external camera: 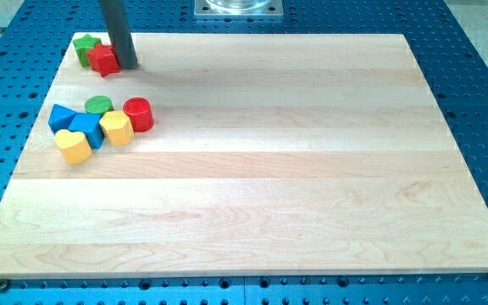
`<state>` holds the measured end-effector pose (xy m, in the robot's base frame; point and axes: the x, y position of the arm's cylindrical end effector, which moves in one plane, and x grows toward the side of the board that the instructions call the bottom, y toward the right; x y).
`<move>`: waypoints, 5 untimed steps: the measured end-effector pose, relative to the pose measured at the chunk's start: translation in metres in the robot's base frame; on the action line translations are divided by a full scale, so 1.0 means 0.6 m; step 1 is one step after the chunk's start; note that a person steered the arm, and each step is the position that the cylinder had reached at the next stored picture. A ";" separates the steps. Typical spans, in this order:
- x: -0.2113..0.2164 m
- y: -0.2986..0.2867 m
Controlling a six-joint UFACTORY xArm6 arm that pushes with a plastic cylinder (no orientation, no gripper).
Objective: Place your arm parallel to the yellow hexagon
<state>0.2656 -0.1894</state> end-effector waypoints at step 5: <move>0.113 0.107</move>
<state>0.3335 -0.1255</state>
